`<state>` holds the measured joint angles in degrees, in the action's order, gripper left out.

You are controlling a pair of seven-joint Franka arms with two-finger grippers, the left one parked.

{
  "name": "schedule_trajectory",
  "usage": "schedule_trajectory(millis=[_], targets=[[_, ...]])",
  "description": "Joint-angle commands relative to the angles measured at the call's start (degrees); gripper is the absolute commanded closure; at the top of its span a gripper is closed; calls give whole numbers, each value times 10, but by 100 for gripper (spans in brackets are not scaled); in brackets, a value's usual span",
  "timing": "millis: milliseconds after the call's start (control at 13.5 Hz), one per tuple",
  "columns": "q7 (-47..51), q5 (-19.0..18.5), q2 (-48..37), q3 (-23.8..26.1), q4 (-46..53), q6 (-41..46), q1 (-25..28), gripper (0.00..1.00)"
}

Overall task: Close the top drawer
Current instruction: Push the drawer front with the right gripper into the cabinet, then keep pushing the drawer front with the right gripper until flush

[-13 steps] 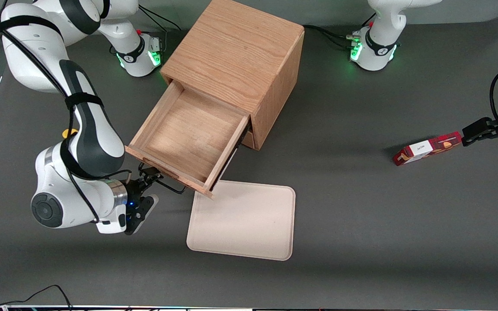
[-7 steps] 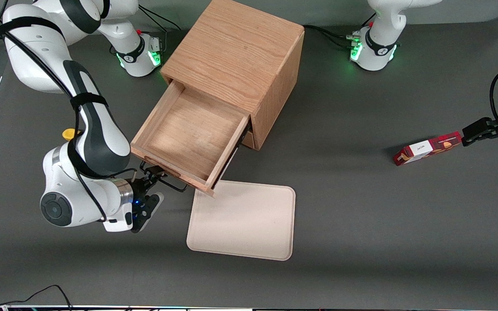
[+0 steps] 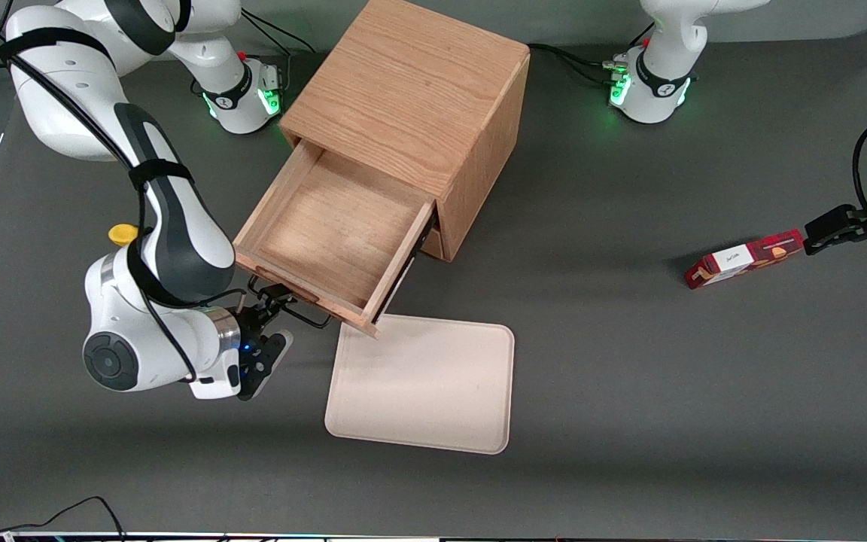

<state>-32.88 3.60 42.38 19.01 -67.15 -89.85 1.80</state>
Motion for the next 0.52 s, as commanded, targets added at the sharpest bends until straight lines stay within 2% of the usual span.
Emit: schedule_trajectory(millis=[0, 446], targets=[[14, -6, -40, 8, -61, -17, -3, 0], [53, -1, -77, 23, -119, -31, -1, 0]])
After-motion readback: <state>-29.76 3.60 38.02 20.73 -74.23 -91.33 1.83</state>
